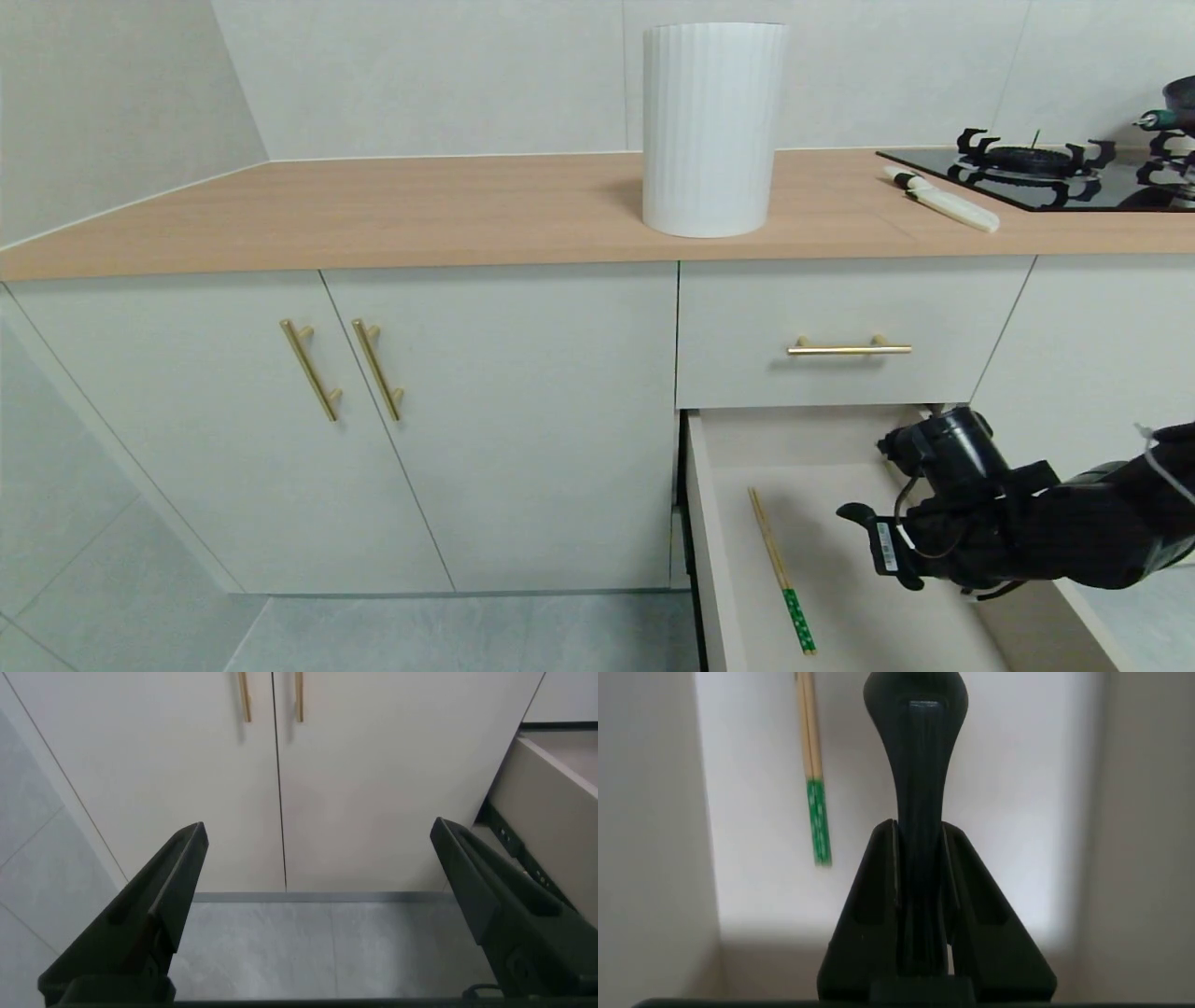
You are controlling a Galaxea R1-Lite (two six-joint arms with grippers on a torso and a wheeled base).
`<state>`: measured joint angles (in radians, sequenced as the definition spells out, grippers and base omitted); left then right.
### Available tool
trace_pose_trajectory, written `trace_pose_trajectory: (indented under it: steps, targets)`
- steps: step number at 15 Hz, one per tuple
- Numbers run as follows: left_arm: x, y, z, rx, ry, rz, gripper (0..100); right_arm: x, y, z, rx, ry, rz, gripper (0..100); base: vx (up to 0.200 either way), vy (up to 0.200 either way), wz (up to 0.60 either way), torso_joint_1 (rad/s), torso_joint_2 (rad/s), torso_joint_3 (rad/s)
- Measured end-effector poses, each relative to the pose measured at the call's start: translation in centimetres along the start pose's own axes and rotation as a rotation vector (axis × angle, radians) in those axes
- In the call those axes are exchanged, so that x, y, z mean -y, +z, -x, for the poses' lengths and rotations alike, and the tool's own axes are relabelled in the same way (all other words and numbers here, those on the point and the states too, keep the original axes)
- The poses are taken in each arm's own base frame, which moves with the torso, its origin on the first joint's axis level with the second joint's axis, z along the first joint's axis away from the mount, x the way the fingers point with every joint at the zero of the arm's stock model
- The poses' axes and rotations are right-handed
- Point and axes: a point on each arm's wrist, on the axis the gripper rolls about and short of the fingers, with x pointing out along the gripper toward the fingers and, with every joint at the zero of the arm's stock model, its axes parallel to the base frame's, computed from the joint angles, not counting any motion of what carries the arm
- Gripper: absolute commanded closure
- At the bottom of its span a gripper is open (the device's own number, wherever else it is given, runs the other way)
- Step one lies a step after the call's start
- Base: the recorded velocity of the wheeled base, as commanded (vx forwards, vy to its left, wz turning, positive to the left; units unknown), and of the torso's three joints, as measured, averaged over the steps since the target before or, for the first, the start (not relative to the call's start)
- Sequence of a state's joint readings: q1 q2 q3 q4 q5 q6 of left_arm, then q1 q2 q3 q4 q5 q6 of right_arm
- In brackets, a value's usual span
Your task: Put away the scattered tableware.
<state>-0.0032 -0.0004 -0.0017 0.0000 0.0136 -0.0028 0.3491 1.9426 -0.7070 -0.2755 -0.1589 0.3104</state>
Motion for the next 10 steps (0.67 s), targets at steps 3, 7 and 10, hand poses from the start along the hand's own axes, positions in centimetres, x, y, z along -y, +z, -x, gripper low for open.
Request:
trace_pose_trajectory:
  steps: [3,7,10]
  targets:
    - [0.0,0.0,0.0,0.0,0.0,0.0,0,-0.2,-0.9,-3.8,0.03,0.006,0.011,100,0.0,0.0,0.0,0.0,0.0,0.0]
    - [0.0,0.0,0.0,0.0,0.0,0.0,0,0.2,-1.8,-7.7,0.06,-0.004,0.052,100,0.0,0.0,0.0,0.0,0.0,0.0]
    - [0.0,0.0,0.0,0.0,0.0,0.0,0,0.4,-2.7,-9.3,0.029,-0.016,0.061,100,0.0,0.0,0.0,0.0,0.0,0.0]
